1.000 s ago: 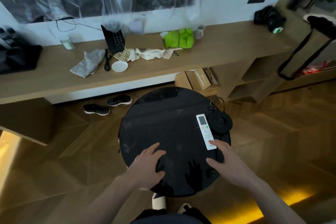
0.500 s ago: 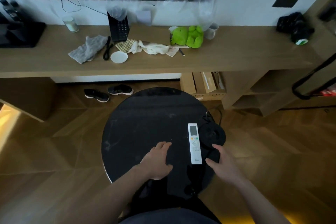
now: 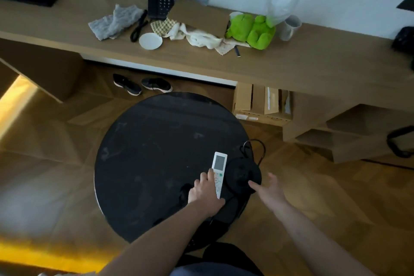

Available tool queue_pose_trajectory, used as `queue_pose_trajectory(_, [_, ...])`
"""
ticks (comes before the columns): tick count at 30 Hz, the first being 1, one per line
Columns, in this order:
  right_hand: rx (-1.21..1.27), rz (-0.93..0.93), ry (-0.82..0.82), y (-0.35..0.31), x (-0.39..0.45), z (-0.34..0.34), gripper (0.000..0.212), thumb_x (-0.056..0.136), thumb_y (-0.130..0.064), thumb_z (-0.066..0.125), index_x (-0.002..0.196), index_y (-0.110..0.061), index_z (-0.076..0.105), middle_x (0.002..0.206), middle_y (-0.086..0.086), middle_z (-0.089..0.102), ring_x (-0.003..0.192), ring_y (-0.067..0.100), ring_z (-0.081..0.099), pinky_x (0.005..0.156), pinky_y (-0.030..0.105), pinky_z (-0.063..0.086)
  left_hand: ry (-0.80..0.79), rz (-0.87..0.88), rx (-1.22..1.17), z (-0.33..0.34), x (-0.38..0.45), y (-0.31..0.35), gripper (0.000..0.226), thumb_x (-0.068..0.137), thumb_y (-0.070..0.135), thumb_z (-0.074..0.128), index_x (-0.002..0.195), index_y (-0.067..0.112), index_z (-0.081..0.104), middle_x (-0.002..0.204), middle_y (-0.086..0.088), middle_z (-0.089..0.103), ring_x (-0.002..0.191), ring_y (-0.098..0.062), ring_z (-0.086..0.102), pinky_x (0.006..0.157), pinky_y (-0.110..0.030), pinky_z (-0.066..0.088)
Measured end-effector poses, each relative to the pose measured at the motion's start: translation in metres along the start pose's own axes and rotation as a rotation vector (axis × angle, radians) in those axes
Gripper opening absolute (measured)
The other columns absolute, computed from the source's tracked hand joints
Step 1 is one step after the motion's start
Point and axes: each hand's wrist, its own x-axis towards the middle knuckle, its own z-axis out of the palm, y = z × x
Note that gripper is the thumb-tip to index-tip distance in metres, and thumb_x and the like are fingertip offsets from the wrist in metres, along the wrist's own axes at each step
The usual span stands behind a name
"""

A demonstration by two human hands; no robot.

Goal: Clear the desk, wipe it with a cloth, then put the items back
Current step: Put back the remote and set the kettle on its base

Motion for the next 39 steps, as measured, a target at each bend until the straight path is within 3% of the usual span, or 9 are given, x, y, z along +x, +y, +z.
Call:
queue_pose_trajectory(3, [0.015, 0.056, -0.026, 0.0, 0.019, 0.003, 0.103, 0.087, -0.049, 0.078, 0.164, -0.025, 0.014, 0.167, 0.007, 0.025, 0.148, 0.036, 0.036, 0.116, 0.052, 0.037, 0.055, -0.121, -0.05, 0.013, 0.007, 0.001, 0.107, 0.075, 0.047, 0.081, 0.153, 0.02, 0.014, 0.137, 0.001, 0.043, 0.122, -0.023, 0.051, 0.09, -0.038, 0.055])
queue_pose_trajectory(8, [0.02, 0.025, -0.021, 0.0, 0.039, 0.012, 0.095, 0.085, -0.042, 0.081, 0.16, -0.025, 0.027, 0.157, 0.0, 0.044, 0.139, 0.03, 0.05, 0.114, 0.05, 0.045, 0.107, -0.187, -0.121, 0.024, 0.013, -0.003, 0.071, 0.075, 0.032, 0.082, 0.126, 0.022, 0.033, 0.122, 0.003, 0.05, 0.109, -0.021, 0.057, 0.086, -0.036, 0.056])
queue_pose_trajectory(16, [0.134, -0.066, -0.003, 0.001, 0.043, 0.014, 0.067, 0.087, -0.022, 0.081, 0.147, -0.028, 0.05, 0.137, -0.004, 0.057, 0.123, 0.022, 0.057, 0.105, 0.043, 0.051, 0.069, -0.164, -0.145, 0.016, 0.002, -0.037, 0.026, 0.093, 0.029, 0.059, 0.115, 0.018, 0.053, 0.113, 0.004, 0.052, 0.096, -0.021, 0.058, 0.081, -0.036, 0.053])
queue_pose_trajectory(20, [0.201, -0.055, 0.01, -0.006, 0.041, 0.014, 0.059, 0.089, -0.013, 0.079, 0.141, -0.017, 0.05, 0.133, 0.003, 0.058, 0.114, 0.024, 0.057, 0.095, 0.036, 0.049, 0.104, -0.123, -0.269, 0.004, -0.021, -0.06, 0.027, 0.092, 0.043, 0.06, 0.107, 0.021, 0.054, 0.104, 0.008, 0.053, 0.091, -0.015, 0.058, 0.074, -0.031, 0.05])
queue_pose_trajectory(23, [0.224, 0.005, -0.003, -0.01, 0.04, 0.015, 0.079, 0.087, -0.016, 0.083, 0.152, -0.014, 0.039, 0.138, 0.002, 0.055, 0.129, 0.033, 0.055, 0.106, 0.045, 0.048, 0.152, -0.148, -0.408, -0.007, -0.044, -0.077, 0.028, 0.089, 0.044, 0.064, 0.106, 0.024, 0.057, 0.101, 0.007, 0.059, 0.086, -0.014, 0.065, 0.066, -0.029, 0.055])
queue_pose_trajectory(25, [0.255, 0.044, -0.038, -0.009, 0.037, 0.019, 0.07, 0.085, -0.015, 0.084, 0.144, -0.014, 0.047, 0.132, 0.004, 0.062, 0.122, 0.032, 0.06, 0.107, 0.049, 0.05, 0.186, -0.157, -0.477, -0.016, -0.061, -0.089, 0.028, 0.088, 0.044, 0.065, 0.107, 0.026, 0.058, 0.1, 0.005, 0.063, 0.083, -0.014, 0.067, 0.06, -0.026, 0.053])
queue_pose_trajectory(29, [0.364, 0.07, -0.056, -0.007, 0.018, 0.034, 0.047, 0.089, -0.006, 0.079, 0.13, -0.014, 0.059, 0.122, 0.009, 0.066, 0.094, 0.021, 0.068, 0.071, 0.031, 0.055, 0.237, -0.133, -0.55, -0.037, -0.093, -0.115, 0.026, 0.092, 0.039, 0.067, 0.113, 0.026, 0.06, 0.101, 0.003, 0.066, 0.081, -0.013, 0.068, 0.055, -0.02, 0.051])
queue_pose_trajectory(34, [0.373, 0.066, -0.042, -0.009, -0.019, 0.065, 0.046, 0.09, -0.01, 0.078, 0.132, -0.011, 0.059, 0.117, 0.008, 0.066, 0.097, 0.024, 0.067, 0.085, 0.04, 0.055, 0.244, -0.088, -0.59, -0.066, -0.133, -0.16, 0.026, 0.089, 0.041, 0.067, 0.111, 0.028, 0.062, 0.103, 0.004, 0.068, 0.079, -0.015, 0.071, 0.058, -0.031, 0.06])
queue_pose_trajectory(39, [0.306, -0.086, -0.052, -0.035, -0.093, 0.107, 0.035, 0.095, -0.021, 0.075, 0.125, -0.017, 0.059, 0.132, 0.008, 0.062, 0.115, 0.03, 0.063, 0.089, 0.044, 0.053, 0.321, 0.01, -0.593, -0.092, -0.18, -0.213, 0.021, 0.09, 0.042, 0.067, 0.106, 0.03, 0.064, 0.103, 0.009, 0.068, 0.086, -0.009, 0.069, 0.067, -0.031, 0.06])
